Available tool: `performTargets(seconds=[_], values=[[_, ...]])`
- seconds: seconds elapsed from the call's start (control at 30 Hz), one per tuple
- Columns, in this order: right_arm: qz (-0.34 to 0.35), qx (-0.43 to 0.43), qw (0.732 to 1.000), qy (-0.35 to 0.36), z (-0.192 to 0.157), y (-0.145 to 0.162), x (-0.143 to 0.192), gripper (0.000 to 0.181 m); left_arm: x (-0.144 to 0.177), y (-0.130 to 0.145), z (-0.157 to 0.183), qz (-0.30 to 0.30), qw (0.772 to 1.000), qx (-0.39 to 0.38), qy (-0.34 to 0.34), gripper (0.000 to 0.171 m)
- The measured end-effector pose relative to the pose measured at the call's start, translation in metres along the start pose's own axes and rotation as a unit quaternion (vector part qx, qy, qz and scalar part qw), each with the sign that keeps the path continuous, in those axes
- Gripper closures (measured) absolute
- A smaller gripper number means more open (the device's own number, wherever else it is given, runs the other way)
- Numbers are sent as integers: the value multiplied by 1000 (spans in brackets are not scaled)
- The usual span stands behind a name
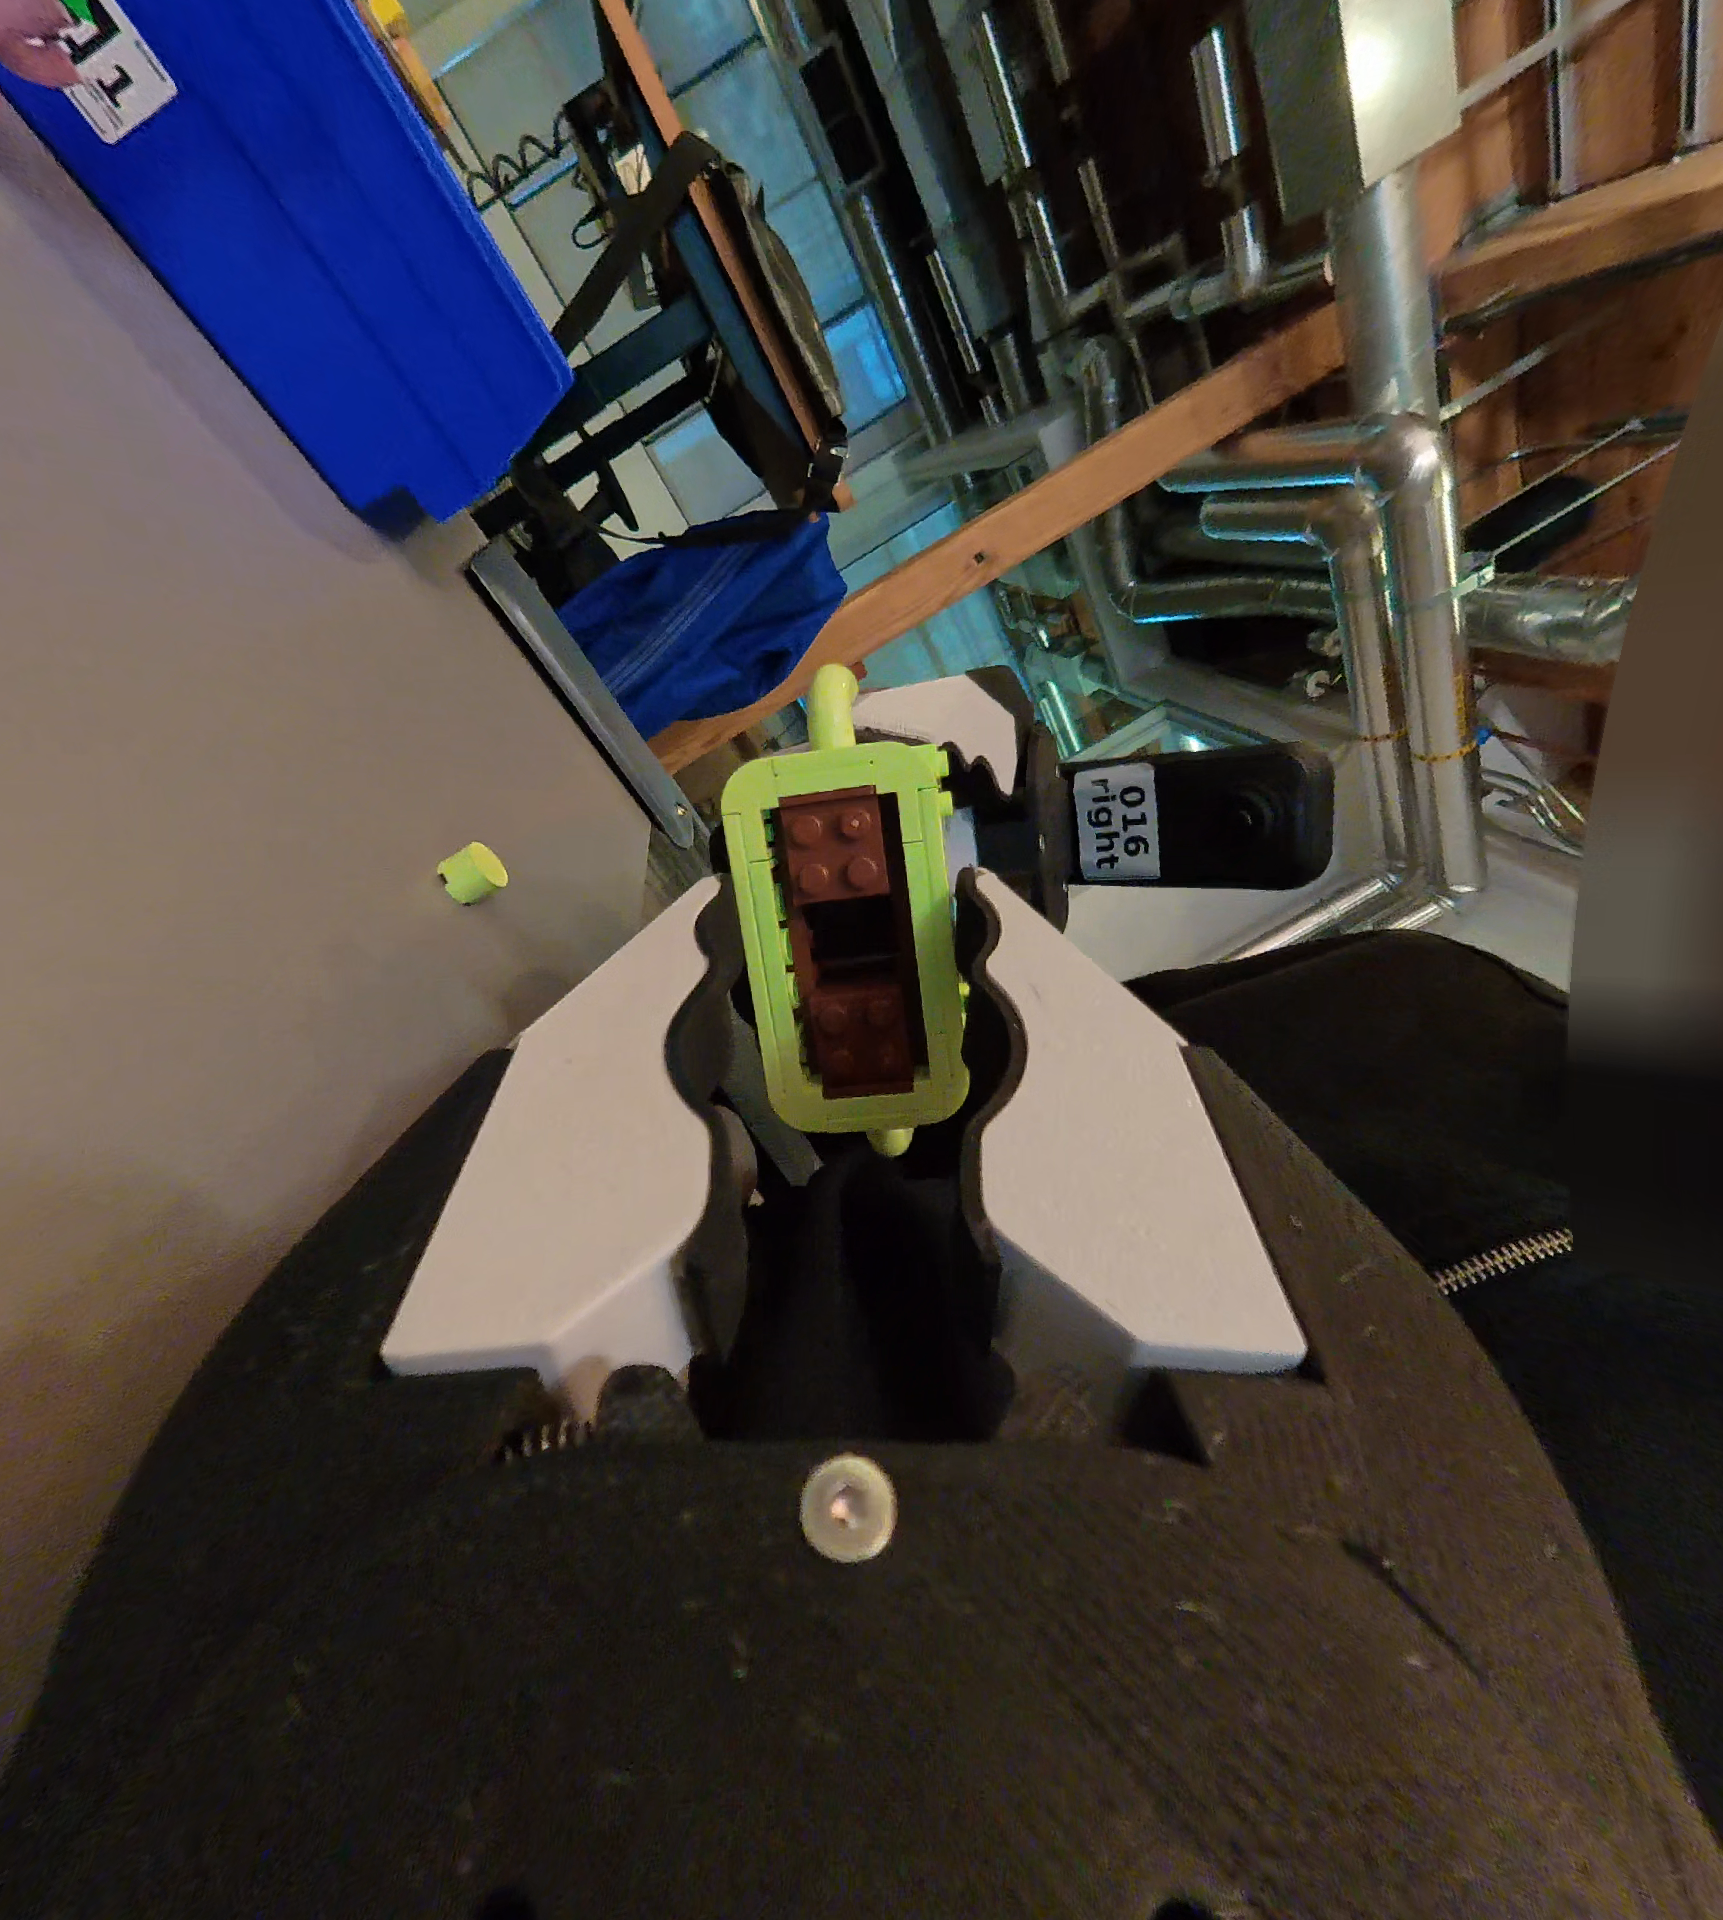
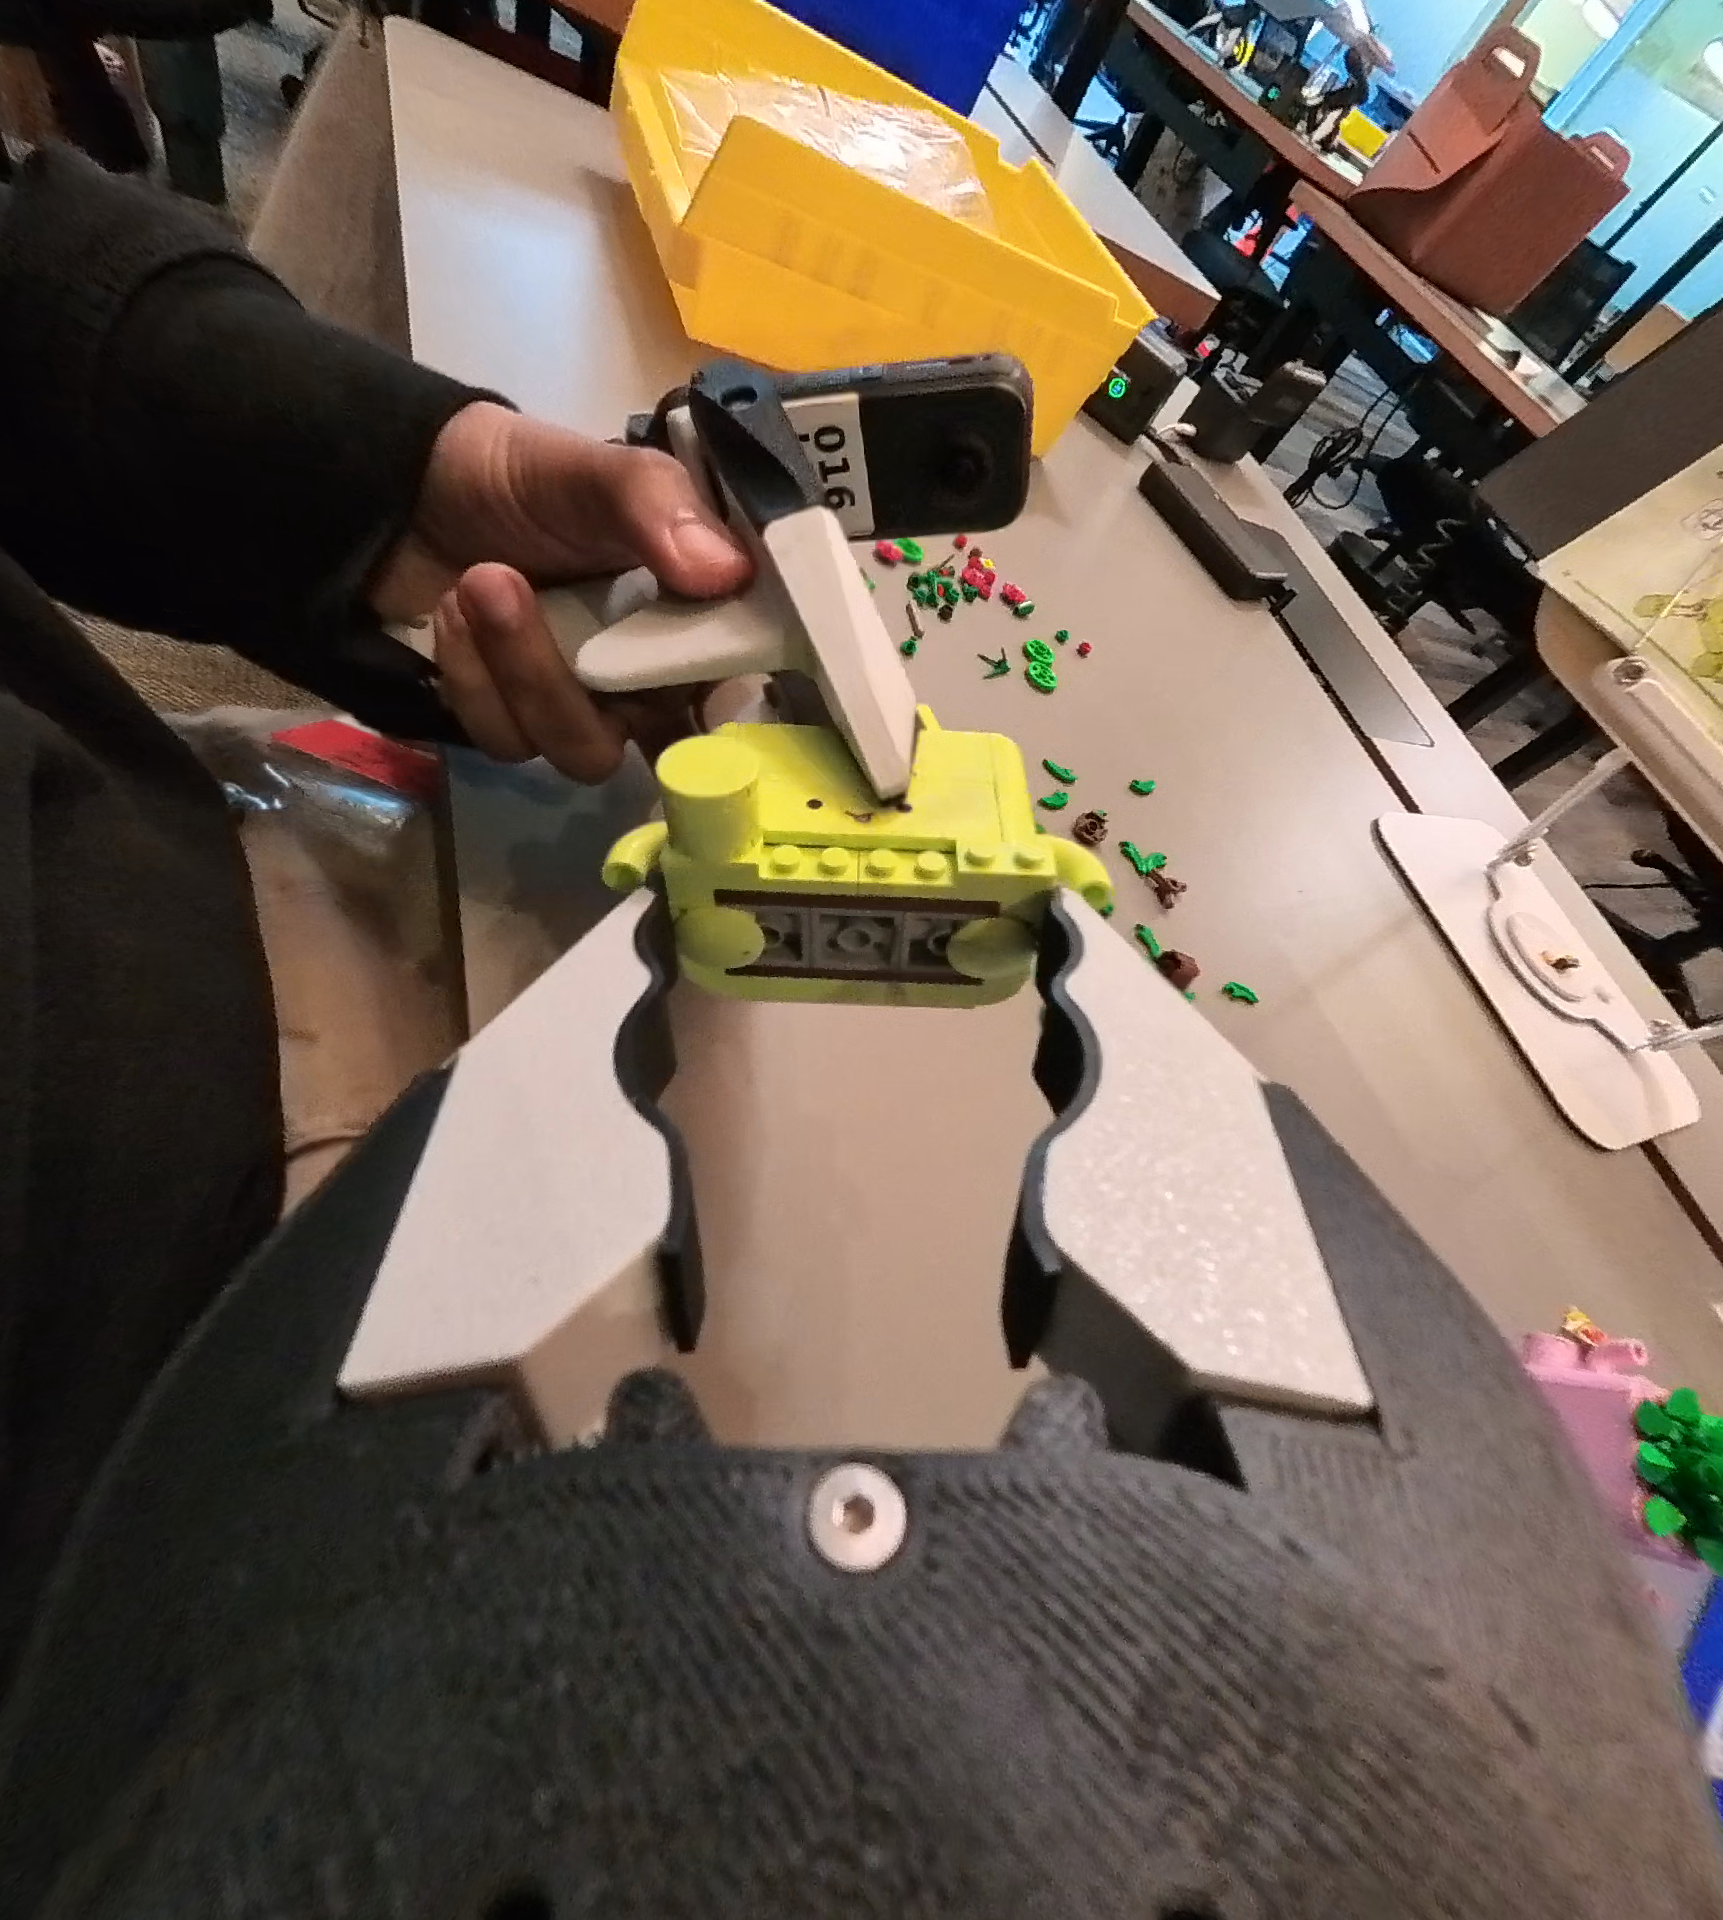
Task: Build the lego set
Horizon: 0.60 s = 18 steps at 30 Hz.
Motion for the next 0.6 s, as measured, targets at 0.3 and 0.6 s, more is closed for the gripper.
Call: performTargets(seconds=[0.3,0.6], values=[[-20,28,999,-8,-7,2,2,112,-11,6,1,-9,1000,14,5,132],[-22,28,999,-10,-9,4,5,113,-8,6,4,-15,1000,-1,11,133]])
Point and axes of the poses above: each gripper's, where its closed fingertips meet, x back along the fingers, y out of its underside, z = x × y across the jaws, the point moved 2 cm from there along x, back along the fingers, and after that the axes turned 1 degree about y, right-handed, at the moved point
